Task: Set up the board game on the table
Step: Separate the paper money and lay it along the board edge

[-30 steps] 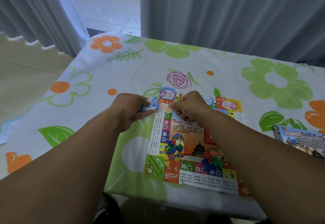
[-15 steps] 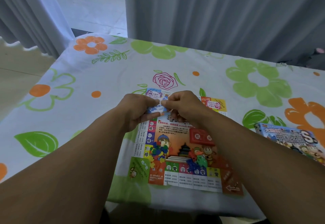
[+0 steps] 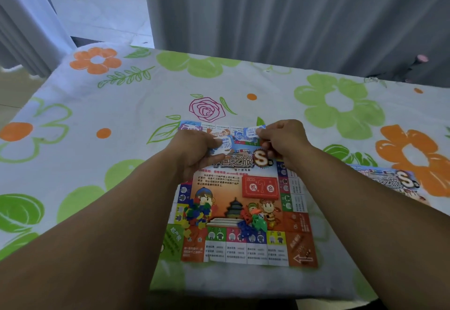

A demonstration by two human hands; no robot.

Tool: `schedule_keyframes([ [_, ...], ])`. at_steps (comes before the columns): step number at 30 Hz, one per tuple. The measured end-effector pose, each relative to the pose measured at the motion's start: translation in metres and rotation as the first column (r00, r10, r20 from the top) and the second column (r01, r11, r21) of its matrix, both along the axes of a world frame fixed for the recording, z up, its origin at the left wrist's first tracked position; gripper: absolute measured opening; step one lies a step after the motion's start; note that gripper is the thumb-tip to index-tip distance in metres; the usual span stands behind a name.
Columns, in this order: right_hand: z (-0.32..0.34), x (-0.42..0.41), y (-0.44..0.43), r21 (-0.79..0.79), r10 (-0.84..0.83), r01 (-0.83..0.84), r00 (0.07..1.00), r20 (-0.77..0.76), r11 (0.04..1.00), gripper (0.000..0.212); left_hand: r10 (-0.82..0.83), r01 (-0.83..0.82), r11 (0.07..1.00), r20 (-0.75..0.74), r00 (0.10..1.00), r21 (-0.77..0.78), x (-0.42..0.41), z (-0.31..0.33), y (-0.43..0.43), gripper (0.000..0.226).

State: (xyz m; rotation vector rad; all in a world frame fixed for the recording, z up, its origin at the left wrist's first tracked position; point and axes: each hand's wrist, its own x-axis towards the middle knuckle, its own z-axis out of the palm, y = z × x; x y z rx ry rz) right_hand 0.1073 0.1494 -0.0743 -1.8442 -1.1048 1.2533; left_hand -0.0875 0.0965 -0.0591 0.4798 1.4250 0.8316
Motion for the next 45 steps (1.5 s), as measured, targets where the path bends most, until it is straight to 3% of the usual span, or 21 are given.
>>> schedule_keyframes([
  [8,-0.012,-0.006,0.006,0.002,0.012,-0.012,0.997,0.074,1.0,0.026,0.005,-0.005,1.0,-0.031,1.0,-0.001,0.012,-0.001,0.001,0.025],
  [11,-0.015,-0.006,0.007,0.028,0.016,-0.022,0.977,0.212,0.999,0.04,0.008,-0.008,1.0,-0.033,0.999,-0.002,0.012,-0.003,0.002,0.028],
  [14,-0.012,-0.006,0.005,0.094,0.023,-0.054,0.951,0.308,0.994,0.038,0.002,-0.002,1.0,-0.01,1.0,-0.002,0.012,-0.005,0.003,0.027],
  [18,0.003,-0.014,-0.005,0.079,0.256,-0.263,0.963,0.085,0.962,0.04,-0.007,0.007,1.0,0.025,1.0,-0.001,0.011,-0.008,0.004,0.023],
  [21,0.004,-0.017,-0.012,0.055,0.401,-0.403,0.915,0.043,0.914,0.032,0.007,-0.008,1.0,0.018,1.0,0.015,0.012,-0.01,0.006,0.026],
  [29,-0.006,-0.009,0.001,0.065,0.101,-0.107,0.992,0.079,0.992,0.025,0.004,-0.004,1.0,-0.032,0.999,-0.014,0.008,-0.012,0.006,0.016],
  [37,-0.015,-0.01,0.009,0.059,0.049,-0.066,0.964,0.261,0.996,0.034,-0.001,0.001,0.999,0.005,1.0,-0.038,0.004,-0.008,0.005,0.024],
  [39,-0.012,-0.014,0.009,0.111,0.079,-0.109,0.965,0.251,0.988,0.03,-0.005,0.005,0.999,0.006,1.0,-0.033,0.003,-0.008,0.005,0.024],
  [41,-0.004,-0.019,0.004,0.133,0.186,-0.204,0.973,0.137,0.97,0.029,-0.005,0.005,1.0,0.01,1.0,-0.024,0.003,-0.008,0.006,0.026],
  [45,0.005,-0.033,-0.009,0.063,0.434,-0.435,0.9,0.035,0.898,0.026,0.015,-0.014,1.0,0.007,1.0,-0.016,0.0,-0.011,0.006,0.027],
])
